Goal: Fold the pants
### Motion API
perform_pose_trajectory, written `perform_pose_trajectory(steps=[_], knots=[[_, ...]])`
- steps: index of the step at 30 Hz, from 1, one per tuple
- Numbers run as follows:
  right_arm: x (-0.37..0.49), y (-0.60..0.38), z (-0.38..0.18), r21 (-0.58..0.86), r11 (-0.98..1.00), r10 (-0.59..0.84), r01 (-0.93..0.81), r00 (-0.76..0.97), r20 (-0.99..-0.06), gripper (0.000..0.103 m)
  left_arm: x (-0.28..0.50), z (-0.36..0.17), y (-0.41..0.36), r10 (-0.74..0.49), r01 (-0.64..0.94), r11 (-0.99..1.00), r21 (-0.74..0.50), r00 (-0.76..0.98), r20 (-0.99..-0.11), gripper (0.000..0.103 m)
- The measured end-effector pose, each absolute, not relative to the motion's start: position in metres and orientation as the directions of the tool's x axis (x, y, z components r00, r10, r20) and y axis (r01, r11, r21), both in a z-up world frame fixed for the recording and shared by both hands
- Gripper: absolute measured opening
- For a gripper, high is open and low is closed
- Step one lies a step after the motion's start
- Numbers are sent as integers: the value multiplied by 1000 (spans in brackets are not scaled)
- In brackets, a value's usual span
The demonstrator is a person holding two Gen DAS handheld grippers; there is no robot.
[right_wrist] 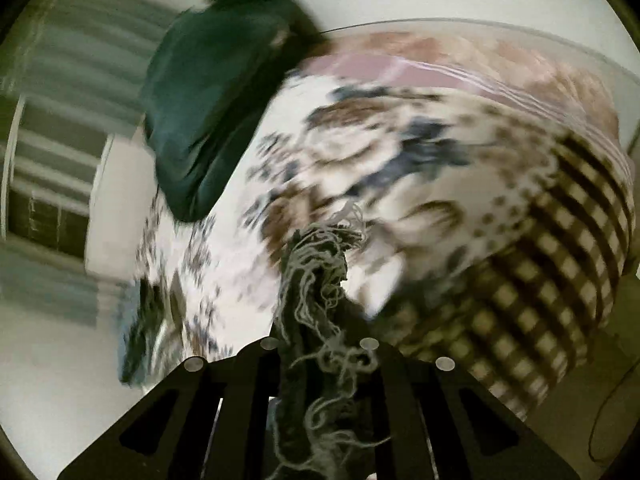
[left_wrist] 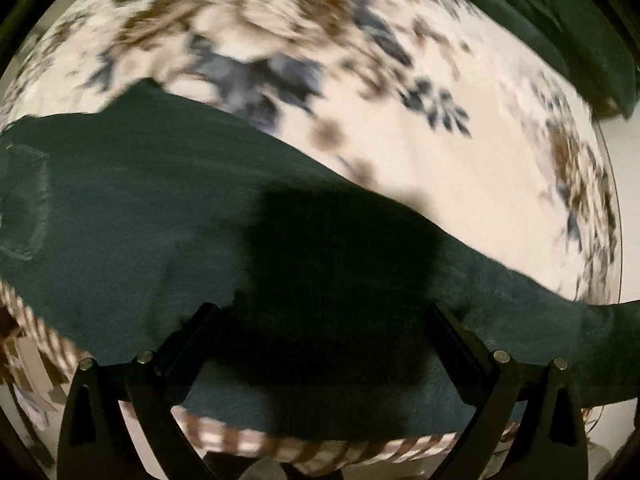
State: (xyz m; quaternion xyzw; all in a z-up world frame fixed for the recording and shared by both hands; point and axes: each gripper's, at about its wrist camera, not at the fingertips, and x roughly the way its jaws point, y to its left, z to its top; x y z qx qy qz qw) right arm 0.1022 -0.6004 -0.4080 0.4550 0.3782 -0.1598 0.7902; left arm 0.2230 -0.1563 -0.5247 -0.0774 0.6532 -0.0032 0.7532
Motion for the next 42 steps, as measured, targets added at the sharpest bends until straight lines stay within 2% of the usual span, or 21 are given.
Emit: perform_pose_trajectory(steps=[6,17,24,27,28,29,30,32,35,37,38,40,42], knots=[[151,-458,-393,463,722,108,514,578,-809,9,208,-503,-74,-36,-189,979,-71,182,-983,103],[218,-219,-480,417,828,251,374,418,-873,9,174,-467,81,129,-330,942,55,207,-970,103],[232,-142,-528,271,906,162,326,325,-932,10,164,-472,133,151,-404,913,62,192,-970,103],[234,-135,-532,256,909,164,328,284,-945,18,163,-475,139,141,-419,907,49,191,-971,103],[236,-135,-531,313,896,232,315,268,-935,35,164,-476,140,132,-425,904,39,191,-973,103],[238,-136,-530,380,875,310,301,255,-916,45,165,-476,141,122,-431,902,28,192,-974,103],[238,-134,-529,517,810,473,276,214,-855,54,166,-477,141,114,-437,899,18,195,-974,103],[233,-138,-523,691,675,674,261,165,-720,54,171,-477,139,94,-448,894,-7,202,-975,103],[219,-184,-493,653,706,606,274,244,-757,57,182,-476,125,39,-451,890,-67,222,-974,103],[209,-221,-480,547,782,478,298,277,-834,68,194,-477,103,-26,-413,903,-121,226,-974,103],[201,-245,-478,468,819,393,331,270,-879,68,200,-478,92,-49,-391,910,-136,224,-973,103],[189,-278,-485,385,833,312,398,236,-920,68,215,-484,58,-92,-324,932,-160,214,-973,103],[177,-313,-499,351,807,290,475,199,-936,68,227,-497,28,-123,-268,948,-171,188,-974,103]])
